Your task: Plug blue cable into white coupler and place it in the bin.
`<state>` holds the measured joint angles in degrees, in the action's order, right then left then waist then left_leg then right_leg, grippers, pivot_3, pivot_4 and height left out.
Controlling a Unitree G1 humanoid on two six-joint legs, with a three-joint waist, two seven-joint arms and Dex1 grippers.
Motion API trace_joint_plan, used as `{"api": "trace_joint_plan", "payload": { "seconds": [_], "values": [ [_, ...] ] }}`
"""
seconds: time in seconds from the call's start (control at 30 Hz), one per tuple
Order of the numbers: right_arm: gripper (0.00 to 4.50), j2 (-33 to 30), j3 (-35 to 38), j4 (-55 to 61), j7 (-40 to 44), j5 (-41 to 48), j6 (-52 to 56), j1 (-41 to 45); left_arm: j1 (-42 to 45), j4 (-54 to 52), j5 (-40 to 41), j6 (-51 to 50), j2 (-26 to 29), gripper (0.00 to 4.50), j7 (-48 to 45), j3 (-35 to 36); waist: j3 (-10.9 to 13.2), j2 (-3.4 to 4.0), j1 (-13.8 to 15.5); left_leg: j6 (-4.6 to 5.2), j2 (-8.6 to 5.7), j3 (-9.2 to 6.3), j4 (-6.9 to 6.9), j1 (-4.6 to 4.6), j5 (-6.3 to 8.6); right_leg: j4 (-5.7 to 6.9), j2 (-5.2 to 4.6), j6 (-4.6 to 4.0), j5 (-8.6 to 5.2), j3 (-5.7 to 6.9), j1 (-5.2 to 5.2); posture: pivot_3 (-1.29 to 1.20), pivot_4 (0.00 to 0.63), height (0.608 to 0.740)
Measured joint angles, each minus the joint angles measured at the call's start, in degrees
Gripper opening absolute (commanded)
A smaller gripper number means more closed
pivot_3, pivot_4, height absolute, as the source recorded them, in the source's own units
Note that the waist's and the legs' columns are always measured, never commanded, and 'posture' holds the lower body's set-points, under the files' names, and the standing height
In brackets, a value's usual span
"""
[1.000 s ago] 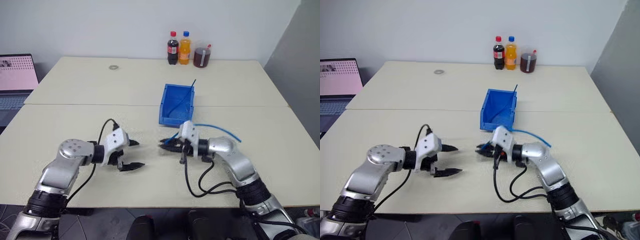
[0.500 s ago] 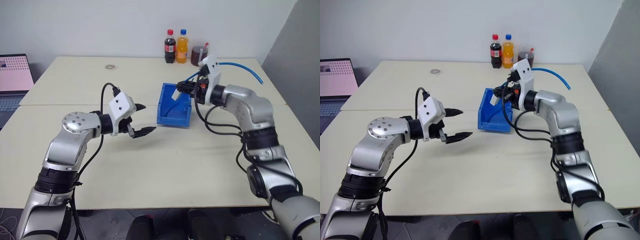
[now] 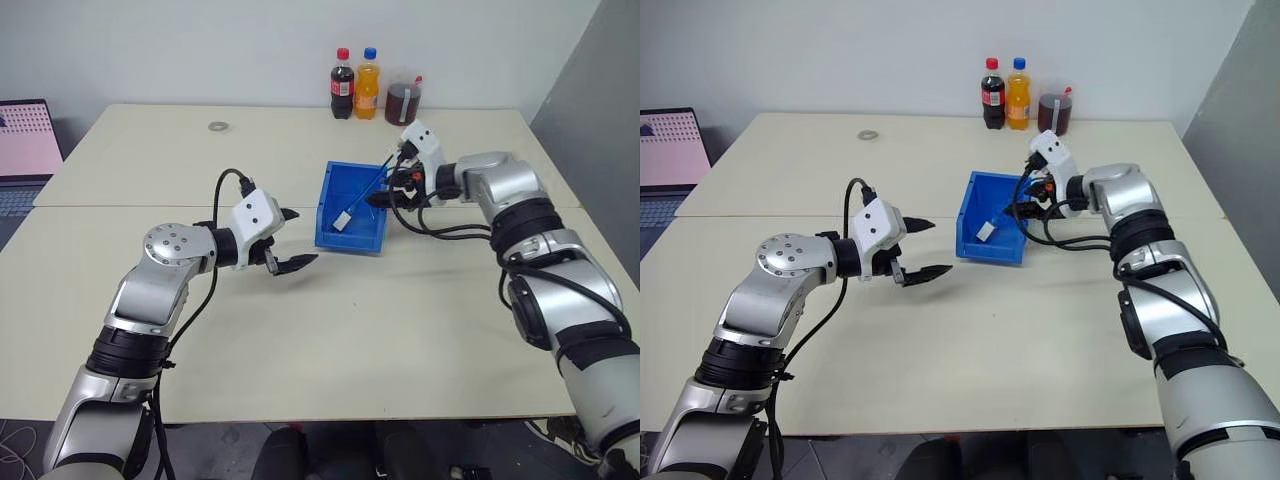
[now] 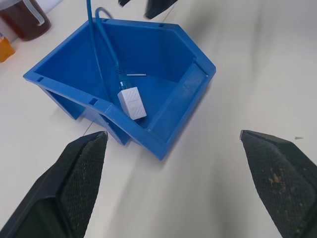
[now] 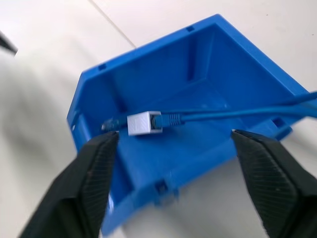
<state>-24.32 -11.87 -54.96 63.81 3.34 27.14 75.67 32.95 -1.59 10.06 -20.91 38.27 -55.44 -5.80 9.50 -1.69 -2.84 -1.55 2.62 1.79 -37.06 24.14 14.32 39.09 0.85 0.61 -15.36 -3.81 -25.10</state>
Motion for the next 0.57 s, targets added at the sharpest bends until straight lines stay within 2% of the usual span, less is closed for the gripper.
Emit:
{"api": "trace_joint_plan", "payload": {
  "seconds": [0.1, 0.17, 0.23, 0.43, 0.57],
  "values": [
    [4.49, -3.8, -0.41, 8.36, 3.93, 0.1, 0.76, -2.91, 0.29, 0.62, 0.07, -0.38, -0.13, 4.5, 1.08, 0.43, 0.0, 0.0, 0.13, 0.0, 0.03, -0.09, -0.04, -0.02, 0.0, 0.04, 0.03, 0.0, 0.0, 0.05, 0.04, 0.0, 0.15, 0.74],
    [4.49, -6.91, 0.56, 17.72, 4.66, 0.66, 1.3, -8.31, 0.26, 1.77, 0.18, -1.32, 0.06, 4.5, 2.51, 1.69, -0.02, -0.03, 0.27, 0.0, 0.05, -0.14, -0.06, -0.01, 0.0, 0.03, 0.02, 0.0, 0.0, 0.06, 0.06, 0.0, 0.15, 0.74],
    [4.49, -9.19, 4.93, 30.79, 2.24, 3.0, 3.59, -18.26, -0.53, 2.5, 0.24, -2.98, 1.25, 4.5, 4.93, 4.72, -0.02, -0.03, 0.48, 0.0, 0.07, -0.17, -0.05, 0.02, 0.0, 0.01, -0.02, 0.0, 0.0, 0.04, 0.06, 0.0, 0.15, 0.74],
    [4.49, -11.81, 15.6, 57.34, -4.83, 10.25, 15.17, -37.35, -1.76, 2.74, 1.31, -7.48, 4.59, 4.5, 8.19, 11.0, -0.01, -0.01, 0.91, -0.01, 0.06, -0.21, -0.14, 0.03, 0.0, 0.12, -0.02, 0.0, 0.0, 0.06, 0.05, 0.0, 0.15, 0.74],
    [4.49, -12.34, 21.51, 66.23, -9.43, 14.09, 21.6, -42.27, -2.25, 3.03, 2.17, -9.14, 6.09, 4.5, 8.59, 13.24, 0.0, -0.02, 0.96, 0.0, -0.02, -0.11, -0.41, -0.11, 0.0, 0.39, 0.05, 0.09, 0.03, 0.11, 0.14, 0.0, 0.15, 0.74]
  ]
}}
